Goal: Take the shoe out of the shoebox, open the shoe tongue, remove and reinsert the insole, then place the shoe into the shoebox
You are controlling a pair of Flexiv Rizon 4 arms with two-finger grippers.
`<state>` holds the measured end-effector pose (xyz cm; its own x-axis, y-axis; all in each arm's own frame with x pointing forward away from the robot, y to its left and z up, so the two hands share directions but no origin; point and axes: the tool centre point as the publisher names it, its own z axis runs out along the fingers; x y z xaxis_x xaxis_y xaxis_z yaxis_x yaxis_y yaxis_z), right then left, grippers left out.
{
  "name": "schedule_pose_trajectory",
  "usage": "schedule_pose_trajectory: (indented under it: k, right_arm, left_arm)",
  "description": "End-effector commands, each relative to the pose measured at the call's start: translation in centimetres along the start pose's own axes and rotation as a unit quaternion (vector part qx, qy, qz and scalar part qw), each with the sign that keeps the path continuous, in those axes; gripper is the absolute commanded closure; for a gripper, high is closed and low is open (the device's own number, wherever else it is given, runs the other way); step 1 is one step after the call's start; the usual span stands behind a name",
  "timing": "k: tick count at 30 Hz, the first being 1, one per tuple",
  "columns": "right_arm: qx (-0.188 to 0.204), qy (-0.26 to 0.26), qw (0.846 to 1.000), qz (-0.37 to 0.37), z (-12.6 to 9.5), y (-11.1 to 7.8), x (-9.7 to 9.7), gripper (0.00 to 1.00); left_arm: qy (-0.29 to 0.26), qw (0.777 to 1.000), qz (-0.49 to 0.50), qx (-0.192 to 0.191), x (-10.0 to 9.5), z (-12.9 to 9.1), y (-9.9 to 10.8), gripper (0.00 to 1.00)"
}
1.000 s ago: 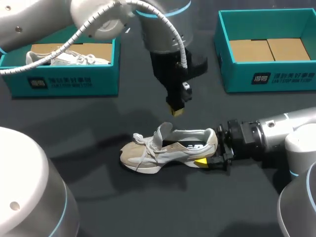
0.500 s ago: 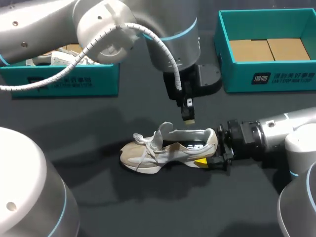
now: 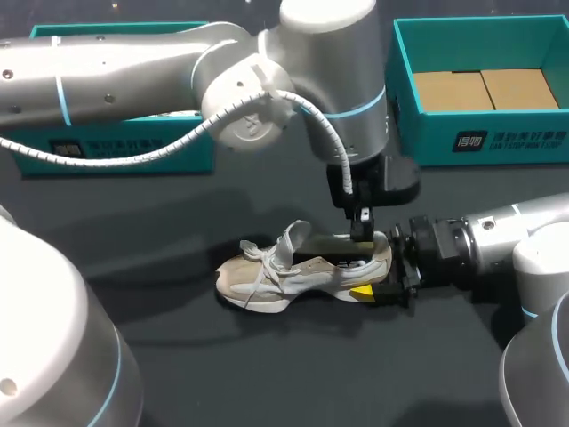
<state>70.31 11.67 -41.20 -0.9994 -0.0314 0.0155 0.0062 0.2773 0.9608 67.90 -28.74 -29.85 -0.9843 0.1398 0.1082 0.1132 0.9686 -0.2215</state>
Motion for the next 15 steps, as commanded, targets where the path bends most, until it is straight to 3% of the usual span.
schedule_pose_trajectory:
  k: [1,5,15]
  right_arm:
    - [0.002,-0.001,1.000,0.000,0.1,0.0,0.0,1.00]
    - [0.002,-0.001,1.000,0.000,0.1,0.0,0.0,1.00]
    - [0.002,-0.001,1.000,0.000,0.1,0.0,0.0,1.00]
  left_arm:
    - [0.000,1.000,0.000,-0.002,0.0,-0.1,-0.1,1.00]
    - [-0.003,1.000,-0.003,-0.008,-0.6,0.8,0.0,1.00]
    - [0.010,0.999,-0.026,-0.022,-0.8,1.5,3.0,1.00]
